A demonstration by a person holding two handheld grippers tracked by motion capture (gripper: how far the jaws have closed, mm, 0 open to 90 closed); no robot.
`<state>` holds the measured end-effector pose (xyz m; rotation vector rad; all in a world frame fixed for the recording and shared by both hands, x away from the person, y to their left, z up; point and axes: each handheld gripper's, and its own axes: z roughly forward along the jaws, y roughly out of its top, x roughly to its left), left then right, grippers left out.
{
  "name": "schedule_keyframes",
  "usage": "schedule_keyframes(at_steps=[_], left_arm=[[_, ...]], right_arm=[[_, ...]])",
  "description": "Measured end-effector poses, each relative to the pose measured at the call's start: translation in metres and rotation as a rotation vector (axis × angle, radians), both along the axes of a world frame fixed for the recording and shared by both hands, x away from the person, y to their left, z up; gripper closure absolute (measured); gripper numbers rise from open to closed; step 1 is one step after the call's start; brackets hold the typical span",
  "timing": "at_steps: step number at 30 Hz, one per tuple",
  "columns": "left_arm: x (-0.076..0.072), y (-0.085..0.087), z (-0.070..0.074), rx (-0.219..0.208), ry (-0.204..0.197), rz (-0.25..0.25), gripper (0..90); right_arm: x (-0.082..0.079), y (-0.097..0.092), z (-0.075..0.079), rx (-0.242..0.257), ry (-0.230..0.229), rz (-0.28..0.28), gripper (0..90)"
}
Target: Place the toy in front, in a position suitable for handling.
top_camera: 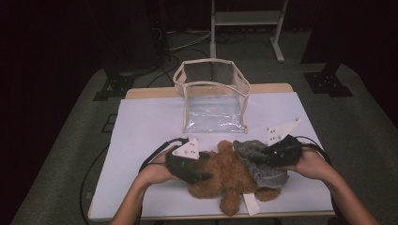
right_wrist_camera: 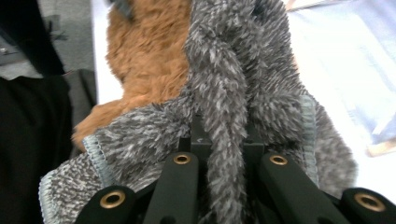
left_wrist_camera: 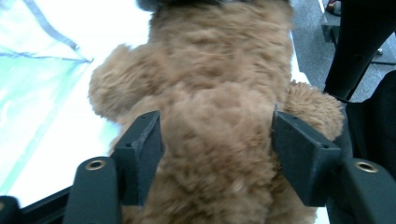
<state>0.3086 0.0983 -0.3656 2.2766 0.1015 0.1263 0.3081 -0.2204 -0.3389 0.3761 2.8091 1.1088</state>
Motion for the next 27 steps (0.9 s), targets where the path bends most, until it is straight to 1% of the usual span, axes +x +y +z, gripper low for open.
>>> schedule_keyframes(at_steps=[1,2,3,4,5,7,8,11,15,17,19,21,25,27], left_arm=[[0.000,0.000,-0.001,0.008,0.006,0.000,33.4],[0.000,0.000,-0.001,0.008,0.006,0.000,33.4],[0.000,0.000,-0.003,0.008,0.021,-0.002,34.6],[0.000,-0.001,-0.004,0.008,0.026,-0.009,35.9],[-0.002,-0.004,-0.007,0.023,0.018,-0.025,36.9],[-0.004,-0.008,-0.008,0.028,0.012,-0.034,37.5],[-0.005,-0.010,-0.008,0.031,0.009,-0.038,37.7],[-0.006,-0.013,-0.009,0.039,0.004,-0.047,37.6],[-0.006,-0.013,-0.009,0.044,0.002,-0.053,37.8],[-0.006,-0.011,-0.009,0.042,0.001,-0.043,38.7],[-0.005,-0.008,-0.010,0.036,0.005,-0.035,39.2],[-0.005,-0.006,-0.010,0.031,0.003,-0.033,39.3],[-0.005,-0.004,-0.011,0.023,0.008,-0.027,39.3],[-0.004,-0.002,-0.010,0.027,0.009,-0.025,39.3]], right_arm=[[-0.004,0.000,-0.002,-0.003,0.001,0.003,81.0],[-0.004,0.000,-0.002,-0.003,0.001,0.003,81.0],[-0.011,0.000,-0.003,-0.002,0.002,0.012,81.0],[-0.012,0.000,-0.003,-0.005,-0.003,0.015,81.0],[-0.013,0.002,-0.002,-0.014,-0.007,0.020,81.0],[-0.012,0.007,0.001,-0.035,-0.019,0.024,80.9],[-0.010,0.011,0.002,-0.045,-0.024,0.031,81.0],[-0.005,0.029,0.004,-0.053,-0.030,0.062,80.9],[-0.001,0.057,0.000,-0.057,-0.036,0.110,80.9],[-0.001,0.062,0.000,-0.060,-0.042,0.119,80.9],[0.001,0.055,0.002,-0.043,-0.041,0.110,80.7],[0.003,0.041,0.005,-0.021,-0.036,0.076,80.7],[0.005,0.001,0.006,0.027,-0.024,-0.005,80.7],[0.004,-0.016,0.005,0.055,-0.008,-0.045,80.7]])
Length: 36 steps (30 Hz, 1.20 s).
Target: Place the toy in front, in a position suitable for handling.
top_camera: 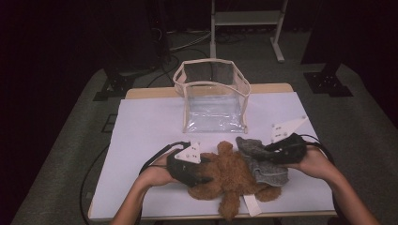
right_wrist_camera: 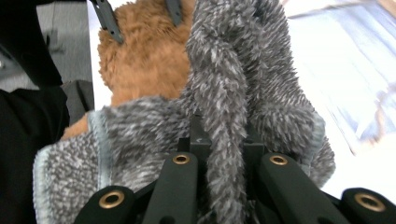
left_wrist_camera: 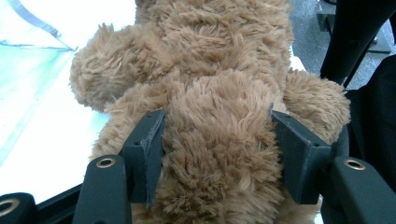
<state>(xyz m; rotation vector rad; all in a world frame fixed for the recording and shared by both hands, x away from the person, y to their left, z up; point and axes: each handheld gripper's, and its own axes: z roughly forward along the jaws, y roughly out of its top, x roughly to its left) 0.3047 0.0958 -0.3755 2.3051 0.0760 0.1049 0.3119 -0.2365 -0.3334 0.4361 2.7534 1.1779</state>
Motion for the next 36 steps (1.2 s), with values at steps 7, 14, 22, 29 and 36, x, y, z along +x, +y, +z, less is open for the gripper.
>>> schedule_keyframes(at_steps=[7,14,22,29,36], left_arm=[[0.002,0.005,0.002,0.005,0.002,0.010,38.7],[0.004,0.011,0.006,0.010,-0.006,0.049,36.4],[0.003,0.004,0.005,0.030,-0.006,0.045,37.0],[0.006,0.008,0.003,0.023,-0.001,0.053,37.0],[0.010,0.010,0.004,0.023,0.007,0.065,36.4]], right_arm=[[-0.005,-0.012,-0.009,0.034,0.018,-0.025,80.7],[-0.003,0.008,-0.010,0.053,0.004,0.000,80.8],[0.000,0.028,-0.009,0.059,-0.017,0.038,80.5],[-0.007,-0.005,-0.005,0.079,-0.011,-0.019,80.4],[-0.019,-0.039,-0.019,0.132,0.015,-0.075,80.4]])
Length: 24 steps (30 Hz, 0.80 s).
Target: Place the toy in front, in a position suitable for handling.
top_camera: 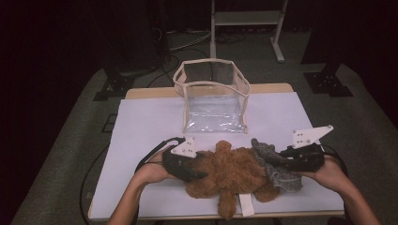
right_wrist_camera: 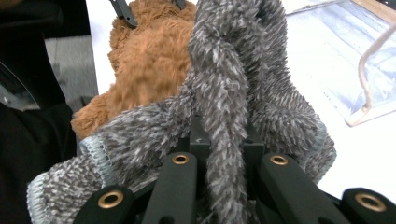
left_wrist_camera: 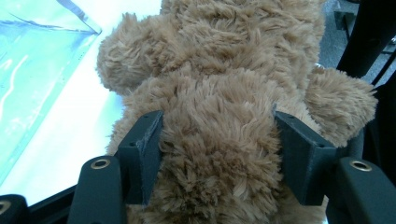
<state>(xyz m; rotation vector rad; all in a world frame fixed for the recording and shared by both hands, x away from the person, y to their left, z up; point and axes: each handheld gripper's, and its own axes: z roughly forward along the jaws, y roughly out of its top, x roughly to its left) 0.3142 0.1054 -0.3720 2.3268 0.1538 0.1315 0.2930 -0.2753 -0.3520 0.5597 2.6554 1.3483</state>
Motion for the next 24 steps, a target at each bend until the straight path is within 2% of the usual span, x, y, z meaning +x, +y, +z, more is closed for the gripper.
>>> schedule_keyframes(at_steps=[4,8,11,12,14,20,24], left_arm=[[0.000,-0.001,0.004,0.004,-0.003,-0.004,34.6],[-0.001,0.001,0.007,-0.012,-0.008,-0.012,34.6],[-0.002,-0.001,0.005,0.020,-0.032,-0.007,34.6],[-0.001,-0.001,0.004,0.014,-0.029,-0.004,34.6],[-0.001,0.000,0.003,0.001,-0.024,-0.001,34.8],[0.002,0.002,-0.003,-0.031,-0.004,-0.004,34.7],[0.003,0.001,-0.004,-0.035,-0.002,-0.006,34.6]], right_arm=[[0.000,0.004,-0.006,0.033,0.000,0.003,80.4],[0.008,0.016,-0.002,0.057,-0.015,0.003,80.3],[0.011,0.024,0.003,0.058,-0.032,0.021,80.3],[0.011,0.026,0.003,0.054,-0.032,0.020,80.3],[0.011,0.024,0.001,0.052,-0.033,0.015,80.3],[0.008,0.008,-0.013,0.076,0.006,-0.011,80.3],[0.007,0.003,-0.016,0.068,0.014,-0.017,80.3]])
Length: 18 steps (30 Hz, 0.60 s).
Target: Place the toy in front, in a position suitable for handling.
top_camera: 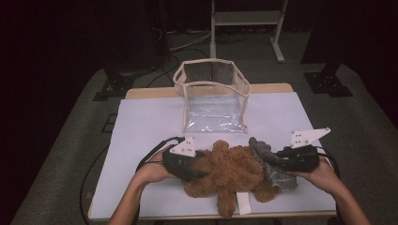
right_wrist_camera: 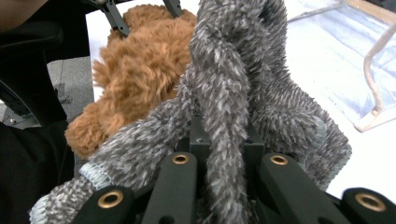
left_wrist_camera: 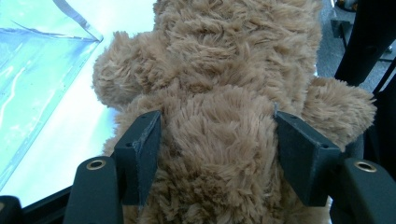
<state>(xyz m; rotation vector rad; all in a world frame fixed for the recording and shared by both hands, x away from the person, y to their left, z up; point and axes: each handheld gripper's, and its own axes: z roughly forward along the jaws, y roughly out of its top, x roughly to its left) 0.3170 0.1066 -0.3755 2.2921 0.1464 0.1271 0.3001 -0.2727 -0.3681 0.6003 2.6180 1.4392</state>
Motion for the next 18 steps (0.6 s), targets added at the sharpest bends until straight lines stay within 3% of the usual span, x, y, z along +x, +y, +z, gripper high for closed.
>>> schedule_keyframes(at_steps=[5,9,12,18], left_arm=[[0.003,-0.006,-0.003,-0.008,0.010,-0.006,33.5],[0.003,-0.008,-0.001,0.007,0.005,-0.009,33.5],[0.003,-0.003,-0.003,-0.009,0.013,0.000,33.7],[0.002,-0.001,-0.005,-0.022,0.016,-0.005,33.7]], right_arm=[[0.004,0.005,0.012,-0.001,-0.034,0.000,80.3],[0.007,0.020,0.024,0.005,-0.070,0.037,80.3],[0.009,0.021,0.019,0.016,-0.055,0.042,80.3],[0.002,-0.004,-0.009,0.094,0.007,-0.011,80.3]])
